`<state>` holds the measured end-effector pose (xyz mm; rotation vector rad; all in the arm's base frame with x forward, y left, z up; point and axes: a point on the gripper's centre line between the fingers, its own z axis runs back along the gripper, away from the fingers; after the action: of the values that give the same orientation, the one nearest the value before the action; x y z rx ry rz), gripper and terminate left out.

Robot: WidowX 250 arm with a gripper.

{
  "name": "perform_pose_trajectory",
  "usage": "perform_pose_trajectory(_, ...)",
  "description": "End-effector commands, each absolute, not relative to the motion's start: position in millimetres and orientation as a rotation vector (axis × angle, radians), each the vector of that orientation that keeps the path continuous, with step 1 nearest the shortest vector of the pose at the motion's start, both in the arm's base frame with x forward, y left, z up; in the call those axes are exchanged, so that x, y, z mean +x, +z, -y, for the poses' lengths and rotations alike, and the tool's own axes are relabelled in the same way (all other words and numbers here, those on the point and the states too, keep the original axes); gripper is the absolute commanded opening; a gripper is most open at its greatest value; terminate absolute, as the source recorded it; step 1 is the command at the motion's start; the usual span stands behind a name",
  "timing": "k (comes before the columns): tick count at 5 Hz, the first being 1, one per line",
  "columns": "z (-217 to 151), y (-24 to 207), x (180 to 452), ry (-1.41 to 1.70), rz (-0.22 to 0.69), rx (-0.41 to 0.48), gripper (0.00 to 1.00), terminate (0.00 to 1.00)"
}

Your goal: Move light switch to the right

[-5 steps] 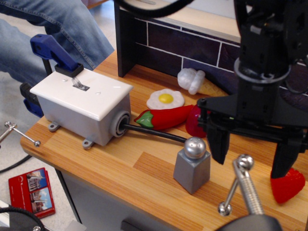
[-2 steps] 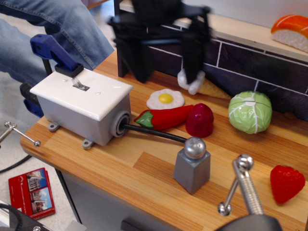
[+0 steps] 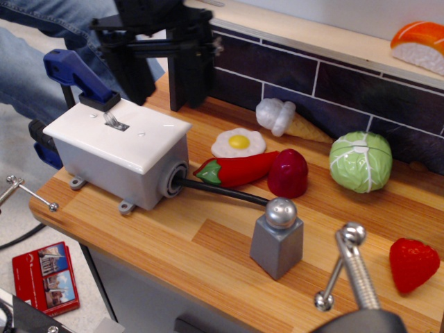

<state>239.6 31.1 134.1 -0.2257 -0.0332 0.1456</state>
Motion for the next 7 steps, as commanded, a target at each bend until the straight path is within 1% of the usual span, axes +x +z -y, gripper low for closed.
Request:
perform_pose_trajectory(1,-70,125,243,0.094,0.044,-0.213,1.0,0.0)
perform_pose_trajectory(2,-76,122,247,0.026,0.019,-0.187,1.0,0.0)
perform_pose_trajectory(4,-91,118,256,-0.06,0.038,-0.116,1.0,0.0)
perform_pose_trajectory(5,-97,109,258,-0.054,0.023,-0.097,1.0,0.0)
perform_pose_trajectory(6,-100,93,260,-0.042,0.023,-0.103,1.0,0.0)
perform_pose_trajectory(7,-99,83,260,-0.046,0.033,-0.1,1.0,0.0)
